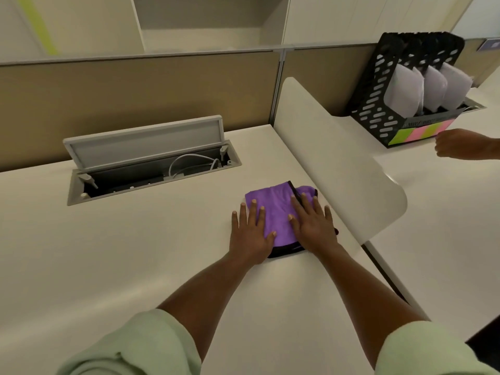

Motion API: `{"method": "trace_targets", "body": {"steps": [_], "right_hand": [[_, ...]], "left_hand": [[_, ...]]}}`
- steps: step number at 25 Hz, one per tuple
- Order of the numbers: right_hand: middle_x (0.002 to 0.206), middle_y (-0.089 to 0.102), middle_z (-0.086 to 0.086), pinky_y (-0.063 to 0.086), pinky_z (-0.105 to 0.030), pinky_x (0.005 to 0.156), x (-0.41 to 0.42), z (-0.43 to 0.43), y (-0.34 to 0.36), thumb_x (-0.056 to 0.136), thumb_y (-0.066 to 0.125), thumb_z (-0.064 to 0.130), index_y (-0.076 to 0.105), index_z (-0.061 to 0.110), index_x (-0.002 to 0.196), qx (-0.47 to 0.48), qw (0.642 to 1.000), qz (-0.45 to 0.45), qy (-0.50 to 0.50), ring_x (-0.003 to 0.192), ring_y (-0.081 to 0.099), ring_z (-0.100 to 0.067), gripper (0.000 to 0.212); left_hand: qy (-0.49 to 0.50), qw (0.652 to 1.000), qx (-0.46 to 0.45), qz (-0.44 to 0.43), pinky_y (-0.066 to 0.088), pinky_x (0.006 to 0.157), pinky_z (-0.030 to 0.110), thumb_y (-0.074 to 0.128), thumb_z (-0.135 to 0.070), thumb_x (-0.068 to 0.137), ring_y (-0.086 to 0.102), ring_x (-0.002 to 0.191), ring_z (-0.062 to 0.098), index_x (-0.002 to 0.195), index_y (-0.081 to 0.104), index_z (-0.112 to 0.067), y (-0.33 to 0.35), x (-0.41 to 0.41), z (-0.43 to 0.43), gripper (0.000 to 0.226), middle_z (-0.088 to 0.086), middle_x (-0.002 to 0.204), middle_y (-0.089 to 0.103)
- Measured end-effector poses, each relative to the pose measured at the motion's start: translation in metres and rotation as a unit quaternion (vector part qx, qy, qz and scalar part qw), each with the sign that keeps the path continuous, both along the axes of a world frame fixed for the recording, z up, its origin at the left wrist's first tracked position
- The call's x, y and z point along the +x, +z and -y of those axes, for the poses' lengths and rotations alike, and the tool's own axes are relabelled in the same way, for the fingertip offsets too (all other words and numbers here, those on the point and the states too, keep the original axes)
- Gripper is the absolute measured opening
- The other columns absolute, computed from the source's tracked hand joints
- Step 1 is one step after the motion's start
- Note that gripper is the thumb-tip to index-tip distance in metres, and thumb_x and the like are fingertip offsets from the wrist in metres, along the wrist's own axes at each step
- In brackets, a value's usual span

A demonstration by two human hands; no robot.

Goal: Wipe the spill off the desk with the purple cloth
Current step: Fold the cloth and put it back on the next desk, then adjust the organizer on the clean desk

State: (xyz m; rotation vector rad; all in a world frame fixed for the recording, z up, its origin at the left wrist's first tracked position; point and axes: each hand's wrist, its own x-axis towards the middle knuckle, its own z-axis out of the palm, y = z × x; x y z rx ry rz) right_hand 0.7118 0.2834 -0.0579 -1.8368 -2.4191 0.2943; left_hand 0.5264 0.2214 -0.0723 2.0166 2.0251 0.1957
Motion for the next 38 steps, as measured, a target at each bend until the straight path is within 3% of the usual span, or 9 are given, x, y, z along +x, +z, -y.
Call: {"method": "trace_targets", "body": {"steps": [3, 7, 11, 15, 20, 24, 30, 34, 38], "right_hand": [[0.175, -0.006, 0.001, -0.001, -0.055, 0.128, 0.004, 0.004, -0.017, 0.108, 0.024, 0.053, 0.001, 0.034, 0.165, -0.016, 0.999, 0.044, 0.013, 0.162, -0.008, -0.026, 0.064], [0.175, -0.002, -0.002, -0.001, -0.058, 0.127, 0.0, 0.003, -0.006, 0.107, 0.025, 0.055, 0.002, 0.032, 0.165, -0.022, 0.999, 0.033, 0.007, 0.162, -0.005, -0.03, 0.067], [0.173, 0.018, -0.012, 0.016, -0.055, 0.129, -0.04, 0.025, 0.015, 0.107, 0.033, 0.053, 0.02, 0.02, 0.164, 0.025, 0.999, -0.024, -0.012, 0.16, 0.015, -0.036, 0.068], [0.165, 0.036, -0.012, 0.031, -0.049, 0.124, -0.114, 0.061, 0.028, 0.105, 0.044, 0.051, 0.038, 0.019, 0.156, 0.019, 0.998, -0.046, 0.03, 0.153, 0.032, -0.032, 0.061], [0.164, 0.039, -0.009, 0.036, -0.048, 0.121, -0.237, 0.133, 0.034, 0.101, 0.055, 0.048, 0.044, 0.02, 0.154, -0.001, 0.988, -0.092, 0.121, 0.152, 0.036, -0.029, 0.06], [0.165, 0.036, -0.009, 0.035, -0.046, 0.122, -0.32, 0.186, 0.029, 0.101, 0.054, 0.047, 0.042, 0.02, 0.155, -0.025, 0.976, -0.085, 0.198, 0.154, 0.032, -0.028, 0.062], [0.169, 0.028, -0.009, 0.031, -0.044, 0.124, -0.448, 0.258, 0.025, 0.102, 0.051, 0.049, 0.036, 0.022, 0.158, -0.046, 0.951, -0.077, 0.296, 0.157, 0.025, -0.027, 0.064], [0.171, 0.021, -0.009, 0.026, -0.043, 0.125, -0.505, 0.287, 0.019, 0.102, 0.05, 0.052, 0.031, 0.025, 0.161, -0.058, 0.941, -0.054, 0.329, 0.158, 0.02, -0.028, 0.068], [0.171, 0.019, -0.009, 0.026, -0.043, 0.124, -0.531, 0.294, 0.008, 0.102, 0.046, 0.053, 0.028, 0.025, 0.161, -0.061, 0.944, -0.016, 0.325, 0.158, 0.02, -0.029, 0.068]], "left_hand": [[-0.008, 1.0, 0.002, 0.001, -0.015, 0.123, 0.051, 0.017, -0.064, 0.099, -0.023, 0.154, 0.032, 0.158, -0.016, -0.022, -0.009, -0.002, 0.001, 0.079, 0.007, 0.167, -0.024], [-0.007, 1.0, 0.006, 0.02, -0.011, 0.124, 0.05, 0.022, -0.06, 0.1, -0.017, 0.155, 0.031, 0.159, -0.009, -0.02, 0.001, -0.012, 0.002, 0.078, 0.008, 0.169, -0.016], [0.036, 0.997, 0.031, 0.058, 0.001, 0.127, 0.046, 0.029, -0.053, 0.102, -0.002, 0.158, 0.029, 0.16, 0.008, -0.015, 0.016, -0.051, 0.022, 0.073, 0.011, 0.17, 0.001], [0.117, 0.987, 0.036, 0.1, 0.014, 0.125, 0.044, 0.032, -0.054, 0.101, 0.014, 0.156, 0.029, 0.157, 0.024, -0.015, 0.03, -0.115, 0.064, 0.068, 0.011, 0.168, 0.019], [0.219, 0.969, 0.078, 0.085, 0.036, 0.115, 0.042, 0.038, -0.053, 0.1, 0.04, 0.142, 0.027, 0.15, 0.036, -0.012, 0.047, -0.232, 0.162, 0.064, 0.011, 0.153, 0.044], [0.281, 0.956, 0.075, 0.028, 0.042, 0.106, 0.039, 0.041, -0.05, 0.1, 0.048, 0.133, 0.025, 0.149, 0.041, -0.011, 0.048, -0.33, 0.262, 0.062, 0.008, 0.144, 0.05], [0.47, 0.877, 0.092, 0.036, 0.045, 0.102, 0.043, 0.05, -0.046, 0.099, 0.052, 0.128, 0.031, 0.145, 0.046, -0.007, 0.045, -0.469, 0.399, 0.06, 0.015, 0.139, 0.054], [0.547, 0.826, 0.12, 0.067, 0.047, 0.1, 0.048, 0.053, -0.044, 0.098, 0.054, 0.124, 0.036, 0.144, 0.045, -0.003, 0.047, -0.531, 0.43, 0.062, 0.021, 0.135, 0.055], [0.608, 0.761, 0.16, 0.159, 0.045, 0.105, 0.047, 0.045, -0.051, 0.1, 0.052, 0.131, 0.037, 0.147, 0.04, -0.004, 0.056, -0.576, 0.42, 0.067, 0.023, 0.143, 0.051]]}}
